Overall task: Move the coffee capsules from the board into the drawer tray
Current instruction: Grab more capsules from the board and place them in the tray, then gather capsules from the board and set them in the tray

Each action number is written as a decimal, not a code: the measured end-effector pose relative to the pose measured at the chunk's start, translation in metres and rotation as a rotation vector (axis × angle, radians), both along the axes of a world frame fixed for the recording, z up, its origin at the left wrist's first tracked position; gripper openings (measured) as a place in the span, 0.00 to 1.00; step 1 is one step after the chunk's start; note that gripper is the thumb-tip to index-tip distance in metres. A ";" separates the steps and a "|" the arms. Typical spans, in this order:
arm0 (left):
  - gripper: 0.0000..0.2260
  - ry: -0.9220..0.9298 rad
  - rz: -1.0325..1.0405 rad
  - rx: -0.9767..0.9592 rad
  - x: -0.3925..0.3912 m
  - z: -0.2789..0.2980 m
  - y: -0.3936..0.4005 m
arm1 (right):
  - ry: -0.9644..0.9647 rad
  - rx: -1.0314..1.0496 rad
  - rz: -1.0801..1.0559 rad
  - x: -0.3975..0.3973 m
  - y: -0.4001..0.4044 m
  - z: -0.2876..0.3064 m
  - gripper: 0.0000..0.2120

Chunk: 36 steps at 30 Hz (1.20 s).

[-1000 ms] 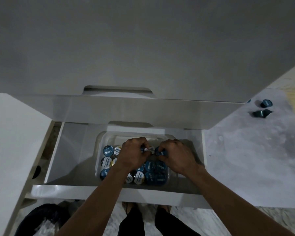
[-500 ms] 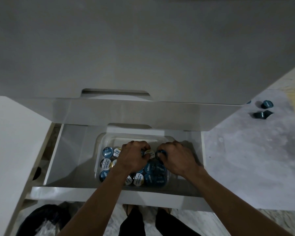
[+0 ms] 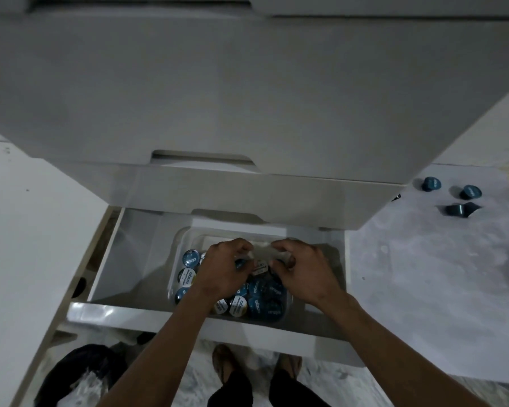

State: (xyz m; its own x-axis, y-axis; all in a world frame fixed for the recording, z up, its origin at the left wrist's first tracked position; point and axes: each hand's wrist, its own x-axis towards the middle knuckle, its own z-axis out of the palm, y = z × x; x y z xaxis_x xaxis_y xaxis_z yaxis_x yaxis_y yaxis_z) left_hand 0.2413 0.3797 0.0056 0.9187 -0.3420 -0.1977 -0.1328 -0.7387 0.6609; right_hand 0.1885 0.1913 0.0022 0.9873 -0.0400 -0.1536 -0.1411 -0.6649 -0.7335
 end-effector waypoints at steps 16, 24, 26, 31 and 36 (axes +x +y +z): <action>0.13 -0.102 0.061 -0.180 -0.043 0.048 0.003 | -0.117 0.150 -0.227 -0.050 -0.004 0.051 0.15; 0.11 -0.121 -0.011 -0.335 -0.082 0.067 -0.038 | -0.222 0.142 -0.376 -0.112 -0.034 0.078 0.15; 0.12 -0.105 -0.037 -0.379 -0.089 0.074 -0.062 | -0.237 0.141 -0.434 -0.125 -0.054 0.084 0.15; 0.11 -0.070 -0.116 -0.424 -0.103 0.089 -0.132 | -0.273 0.106 -0.575 -0.142 -0.122 0.095 0.15; 0.12 -0.046 -0.149 -0.431 -0.098 0.090 -0.213 | -0.303 0.090 -0.692 -0.139 -0.207 0.102 0.17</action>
